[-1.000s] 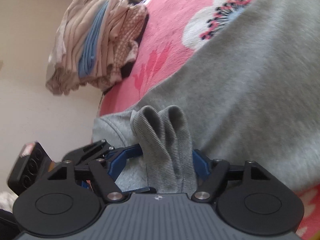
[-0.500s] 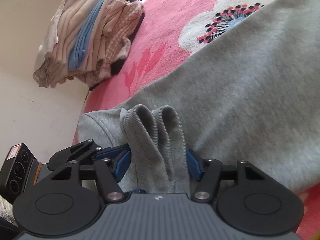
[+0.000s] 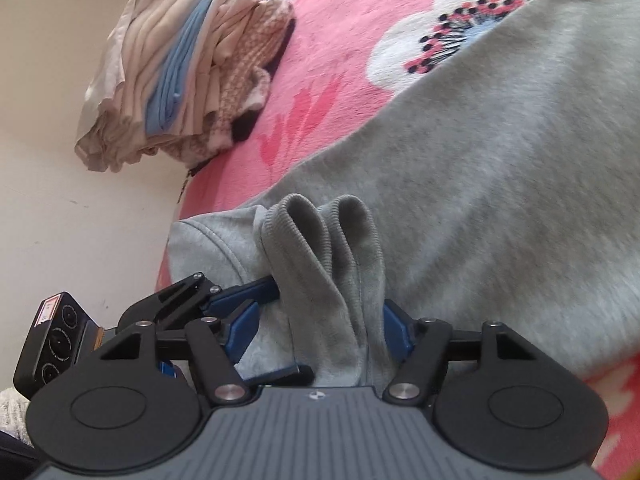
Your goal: Fold clothes
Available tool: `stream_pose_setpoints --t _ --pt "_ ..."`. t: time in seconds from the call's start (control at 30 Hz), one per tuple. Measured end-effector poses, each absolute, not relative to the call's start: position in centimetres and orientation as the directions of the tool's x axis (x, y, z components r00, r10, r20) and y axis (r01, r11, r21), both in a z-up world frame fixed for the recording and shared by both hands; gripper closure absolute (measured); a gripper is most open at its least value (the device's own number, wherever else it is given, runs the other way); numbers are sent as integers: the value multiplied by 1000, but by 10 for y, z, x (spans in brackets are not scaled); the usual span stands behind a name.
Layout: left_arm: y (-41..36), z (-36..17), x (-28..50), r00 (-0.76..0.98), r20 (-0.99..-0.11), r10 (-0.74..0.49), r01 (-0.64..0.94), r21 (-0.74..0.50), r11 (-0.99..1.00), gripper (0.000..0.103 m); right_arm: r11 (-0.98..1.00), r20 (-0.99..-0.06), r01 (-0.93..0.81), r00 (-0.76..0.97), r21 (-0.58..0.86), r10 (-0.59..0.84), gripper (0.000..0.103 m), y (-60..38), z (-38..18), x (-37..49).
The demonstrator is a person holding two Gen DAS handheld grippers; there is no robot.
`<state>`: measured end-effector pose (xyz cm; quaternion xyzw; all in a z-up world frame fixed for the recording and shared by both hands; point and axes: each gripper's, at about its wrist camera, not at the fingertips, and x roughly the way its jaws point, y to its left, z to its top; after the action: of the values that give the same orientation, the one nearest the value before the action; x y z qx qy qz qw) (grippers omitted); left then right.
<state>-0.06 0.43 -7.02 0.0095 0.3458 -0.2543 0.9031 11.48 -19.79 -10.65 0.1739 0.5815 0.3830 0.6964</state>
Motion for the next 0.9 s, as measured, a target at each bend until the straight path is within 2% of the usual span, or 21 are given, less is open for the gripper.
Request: stream_pose_setpoints --t 0.07,0.23,0.33,0.4,0.43,0.6,0.67,0.9 --pt "5 -71 -1 633 -627 -455 466 -161 870 39 642 -673 -326 26 693 739 41 -195 -109 119" --pt "5 -71 -2 637 -621 -458 468 -161 869 39 622 -652 -328 23 711 758 38 -193 -114 121" --pt "5 -72 -2 637 -620 -458 470 -159 868 39 609 -642 -339 17 717 766 40 -195 -115 116" --pt "5 -72 -2 636 -620 -459 473 -157 867 39 614 -647 -348 26 709 762 46 -195 -115 113" --pt "5 -72 -3 638 -619 -458 473 -154 867 39 623 -655 -356 39 697 755 55 -194 -114 111" --pt "4 -73 -2 647 -617 -448 461 -151 874 38 667 -688 -389 105 636 718 65 -188 -108 101" --pt "3 -73 -2 650 -617 -444 457 -149 877 38 676 -692 -400 131 619 710 74 -187 -102 97" --pt "3 -54 -6 674 -606 -421 420 -154 894 38 693 -683 -450 219 563 697 81 -189 -71 90"
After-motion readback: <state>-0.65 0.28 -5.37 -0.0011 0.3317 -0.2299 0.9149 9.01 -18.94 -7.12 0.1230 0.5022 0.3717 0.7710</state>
